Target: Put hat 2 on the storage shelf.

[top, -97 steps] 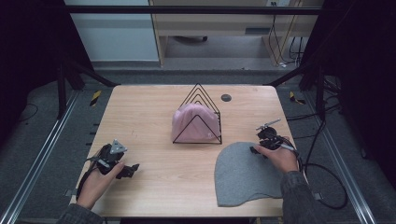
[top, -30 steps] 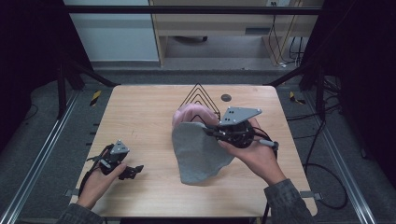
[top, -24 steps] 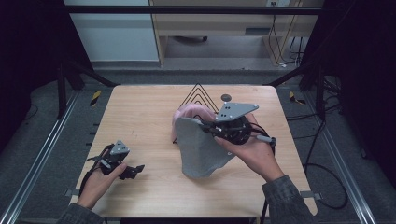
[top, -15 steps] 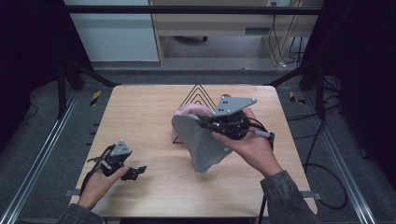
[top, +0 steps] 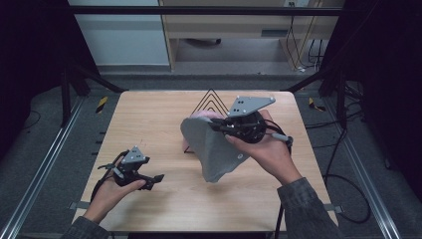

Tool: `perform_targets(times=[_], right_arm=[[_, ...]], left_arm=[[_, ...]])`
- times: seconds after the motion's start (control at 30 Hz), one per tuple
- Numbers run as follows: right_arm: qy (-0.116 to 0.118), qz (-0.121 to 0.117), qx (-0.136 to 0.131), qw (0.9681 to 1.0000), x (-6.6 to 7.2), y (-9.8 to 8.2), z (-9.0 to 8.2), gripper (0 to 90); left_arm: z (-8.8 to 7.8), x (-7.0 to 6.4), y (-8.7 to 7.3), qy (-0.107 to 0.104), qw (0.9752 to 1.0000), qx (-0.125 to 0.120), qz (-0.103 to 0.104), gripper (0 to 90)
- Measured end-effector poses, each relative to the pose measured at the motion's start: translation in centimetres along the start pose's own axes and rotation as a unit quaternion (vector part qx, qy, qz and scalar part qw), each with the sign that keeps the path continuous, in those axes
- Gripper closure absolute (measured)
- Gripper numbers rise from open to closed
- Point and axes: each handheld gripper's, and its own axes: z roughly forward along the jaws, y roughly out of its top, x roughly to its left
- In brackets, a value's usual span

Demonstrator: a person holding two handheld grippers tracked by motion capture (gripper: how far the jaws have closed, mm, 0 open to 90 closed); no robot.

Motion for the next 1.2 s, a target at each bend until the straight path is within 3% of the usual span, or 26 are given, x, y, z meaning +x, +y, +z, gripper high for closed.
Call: perform_targets(times=[0.07, 0.3, 0.43, 0.63, 0.73, 1.0, 1.1, 1.2], right_arm=[[0.003, 0.001, -0.001, 1.0000, -0.1, 0.2, 0.0, 85.3], [0.006, -0.001, -0.001, 1.0000, 0.0, 1.1, 0.3, 85.3], [0.006, -0.001, 0.007, 1.0000, 0.2, 1.7, 0.7, 85.3], [0.011, -0.003, 0.010, 0.9999, 0.5, 2.2, 1.1, 85.2], [0.012, -0.002, 0.012, 0.9999, 0.6, 2.2, 1.3, 85.2], [0.016, -0.003, 0.016, 0.9997, 0.9, 2.2, 1.5, 85.2], [0.018, -0.006, 0.019, 0.9996, 1.1, 2.2, 1.6, 85.2], [0.020, -0.009, 0.019, 0.9996, 1.2, 2.2, 1.5, 85.2]], left_arm=[[0.0, -0.2, 0.8, -0.011, 0.9999, -0.009, -0.001, 12.2], [0.7, -0.8, 2.8, -0.020, 0.9996, -0.006, 0.021, 12.8], [1.4, -1.0, 3.6, -0.021, 0.9987, 0.002, 0.047, 13.5], [1.5, -0.6, 4.4, -0.022, 0.9988, -0.015, 0.041, 15.5], [1.5, -0.4, 5.0, -0.032, 0.9985, -0.029, 0.033, 18.5], [2.5, -0.5, 7.4, -0.037, 0.9968, -0.049, 0.052, 25.5], [2.7, -0.7, 8.0, -0.049, 0.9959, -0.061, 0.047, 26.0], [2.8, -1.0, 8.3, -0.048, 0.9953, -0.067, 0.051, 28.7]])
